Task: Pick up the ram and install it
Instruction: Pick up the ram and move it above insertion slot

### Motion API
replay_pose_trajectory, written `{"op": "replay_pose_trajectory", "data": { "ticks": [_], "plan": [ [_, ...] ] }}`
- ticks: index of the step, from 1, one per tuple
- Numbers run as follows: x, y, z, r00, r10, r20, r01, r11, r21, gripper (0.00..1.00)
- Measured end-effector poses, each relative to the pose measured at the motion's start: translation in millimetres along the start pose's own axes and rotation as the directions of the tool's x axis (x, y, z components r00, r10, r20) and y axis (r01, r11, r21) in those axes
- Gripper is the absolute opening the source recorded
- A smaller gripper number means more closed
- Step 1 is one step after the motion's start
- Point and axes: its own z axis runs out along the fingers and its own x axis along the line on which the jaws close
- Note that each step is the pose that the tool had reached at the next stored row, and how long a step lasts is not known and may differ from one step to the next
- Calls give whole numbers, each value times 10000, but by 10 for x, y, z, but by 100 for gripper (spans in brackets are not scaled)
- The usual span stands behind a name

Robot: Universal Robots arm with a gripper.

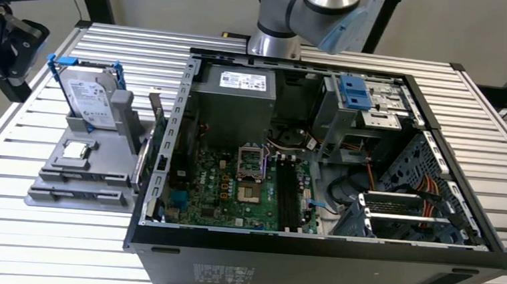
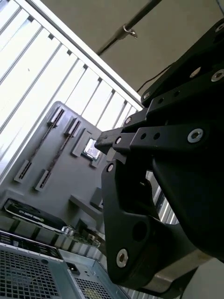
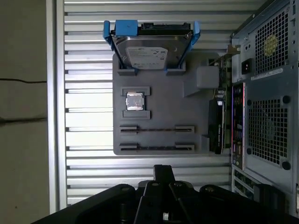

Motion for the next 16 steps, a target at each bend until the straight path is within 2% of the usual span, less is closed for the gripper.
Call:
{"op": "replay_pose_trajectory", "data": {
  "ticks": [7, 9, 16],
  "plan": [
    [-1, -44, -2, 10000, -2, 0, 2, 10000, 0, 0],
    [-2, -85, -5, 10000, -4, 0, 4, 10000, -1, 0],
    [-7, -92, -4, 10000, -29, 0, 29, 10000, -2, 0]
  ]
}}
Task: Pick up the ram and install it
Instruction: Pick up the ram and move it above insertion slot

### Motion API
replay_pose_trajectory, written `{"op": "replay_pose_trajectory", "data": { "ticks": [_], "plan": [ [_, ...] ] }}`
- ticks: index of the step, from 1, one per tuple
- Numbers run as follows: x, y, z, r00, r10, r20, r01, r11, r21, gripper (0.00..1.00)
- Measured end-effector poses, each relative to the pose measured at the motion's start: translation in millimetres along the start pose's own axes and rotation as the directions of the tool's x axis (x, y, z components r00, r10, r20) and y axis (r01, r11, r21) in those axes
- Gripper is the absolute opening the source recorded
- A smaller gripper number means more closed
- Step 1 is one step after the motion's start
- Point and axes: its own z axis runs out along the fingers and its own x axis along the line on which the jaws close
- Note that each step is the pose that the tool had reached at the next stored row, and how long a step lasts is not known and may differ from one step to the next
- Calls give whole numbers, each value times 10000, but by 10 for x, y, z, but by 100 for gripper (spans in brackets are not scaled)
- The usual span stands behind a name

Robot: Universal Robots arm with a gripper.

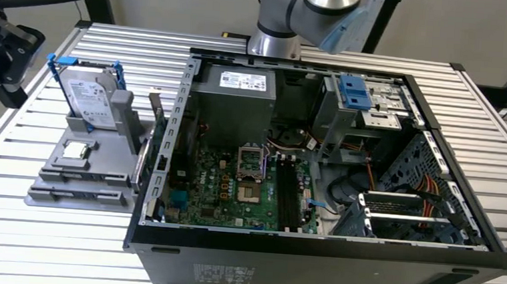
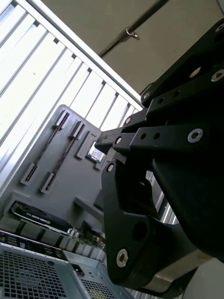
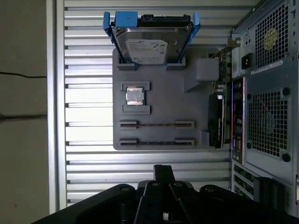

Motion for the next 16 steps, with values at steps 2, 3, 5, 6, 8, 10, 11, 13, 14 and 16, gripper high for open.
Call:
{"op": "replay_pose_trajectory", "data": {
  "ticks": [2, 3, 5, 6, 8, 10, 11, 13, 14, 16],
  "plan": [
    [-13, 2, 0, 10000, -20, -3, 20, 10000, 0, 0],
    [-23, 4, 1, 10000, -29, -3, 29, 10000, 0, 0],
    [-30, 5, 2, 10000, -36, -3, 36, 10000, 1, 0],
    [-31, 5, 2, 10000, -40, -3, 40, 10000, 0, 0],
    [-31, 5, 2, 10000, -41, -3, 41, 10000, 0, 0],
    [-31, 5, 2, 10000, -41, -3, 41, 10000, 0, 0],
    [-31, 5, 2, 10000, -42, -3, 42, 10000, 0, 0],
    [-31, 5, 2, 10000, -50, -4, 50, 10000, 0, 0],
    [-31, 5, 2, 10000, -52, -4, 52, 10000, 0, 0],
    [-31, 5, 2, 10000, -65, -5, 65, 10000, -1, 0]
  ]
}}
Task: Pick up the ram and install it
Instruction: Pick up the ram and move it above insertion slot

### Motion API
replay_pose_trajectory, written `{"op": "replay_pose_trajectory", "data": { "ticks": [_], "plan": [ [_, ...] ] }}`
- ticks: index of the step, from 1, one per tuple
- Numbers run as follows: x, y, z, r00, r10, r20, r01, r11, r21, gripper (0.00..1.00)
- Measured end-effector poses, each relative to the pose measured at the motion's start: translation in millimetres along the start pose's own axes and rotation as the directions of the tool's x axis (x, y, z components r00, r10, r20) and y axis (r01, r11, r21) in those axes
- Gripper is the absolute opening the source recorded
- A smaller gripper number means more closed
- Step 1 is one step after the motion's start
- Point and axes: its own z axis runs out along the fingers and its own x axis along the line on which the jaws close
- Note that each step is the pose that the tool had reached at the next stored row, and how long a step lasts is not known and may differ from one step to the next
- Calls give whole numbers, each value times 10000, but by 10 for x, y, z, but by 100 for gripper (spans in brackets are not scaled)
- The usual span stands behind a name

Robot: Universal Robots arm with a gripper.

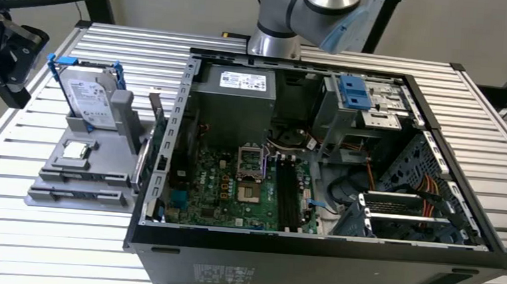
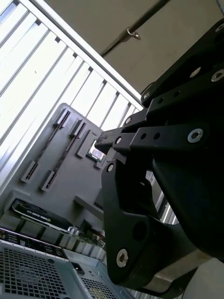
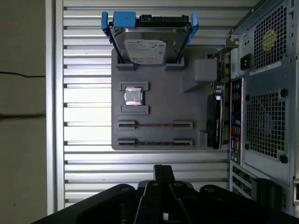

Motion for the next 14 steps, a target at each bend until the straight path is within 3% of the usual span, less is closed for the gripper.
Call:
{"op": "replay_pose_trajectory", "data": {
  "ticks": [14],
  "plan": [
    [0, 0, 0, 9998, -213, -11, 213, 9998, -3, 0]
  ]
}}
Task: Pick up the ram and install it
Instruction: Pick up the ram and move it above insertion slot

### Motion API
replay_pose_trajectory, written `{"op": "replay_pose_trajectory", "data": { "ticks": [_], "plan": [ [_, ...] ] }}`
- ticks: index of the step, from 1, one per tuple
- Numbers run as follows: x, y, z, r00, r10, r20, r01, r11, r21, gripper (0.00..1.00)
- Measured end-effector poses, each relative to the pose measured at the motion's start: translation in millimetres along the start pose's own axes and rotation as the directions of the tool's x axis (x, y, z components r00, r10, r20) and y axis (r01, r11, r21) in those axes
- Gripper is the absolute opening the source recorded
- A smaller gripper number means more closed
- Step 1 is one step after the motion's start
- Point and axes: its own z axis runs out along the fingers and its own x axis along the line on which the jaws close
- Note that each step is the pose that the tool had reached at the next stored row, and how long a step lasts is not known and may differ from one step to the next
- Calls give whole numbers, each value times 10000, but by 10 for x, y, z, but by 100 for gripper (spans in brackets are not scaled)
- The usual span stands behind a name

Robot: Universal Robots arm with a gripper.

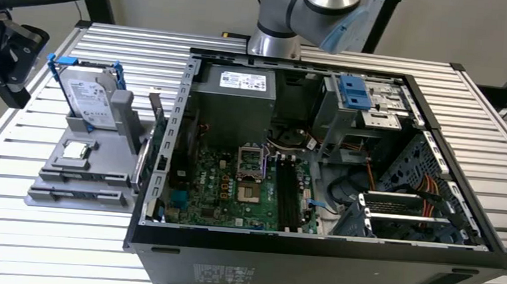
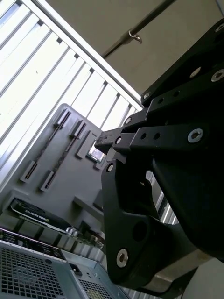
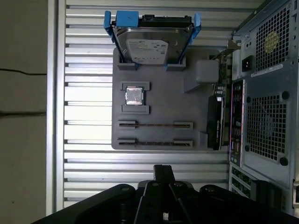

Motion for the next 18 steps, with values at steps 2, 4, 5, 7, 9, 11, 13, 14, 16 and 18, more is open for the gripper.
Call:
{"op": "replay_pose_trajectory", "data": {
  "ticks": [2, 4, 5, 7, 9, 11, 13, 14, 16, 18],
  "plan": [
    [0, 0, 0, 10000, -50, -3, 50, 10000, -1, 0],
    [0, 0, 0, 9999, -101, -6, 101, 9999, -2, 0],
    [0, 0, 0, 9999, -125, -7, 125, 9999, -2, 0],
    [0, 0, 0, 9998, -181, -10, 181, 9998, -3, 0],
    [0, 0, 0, 9997, -240, -14, 240, 9997, -4, 0],
    [0, 0, 0, 9996, -297, -17, 297, 9996, -5, 0],
    [0, 0, 0, 9994, -356, -19, 356, 9994, -6, 0],
    [0, 0, 0, 9993, -386, -21, 386, 9993, -7, 0],
    [0, 0, 0, 9990, -444, -24, 444, 9990, -9, 0],
    [0, 0, 0, 9987, -504, -28, 504, 9987, -10, 0]
  ]
}}
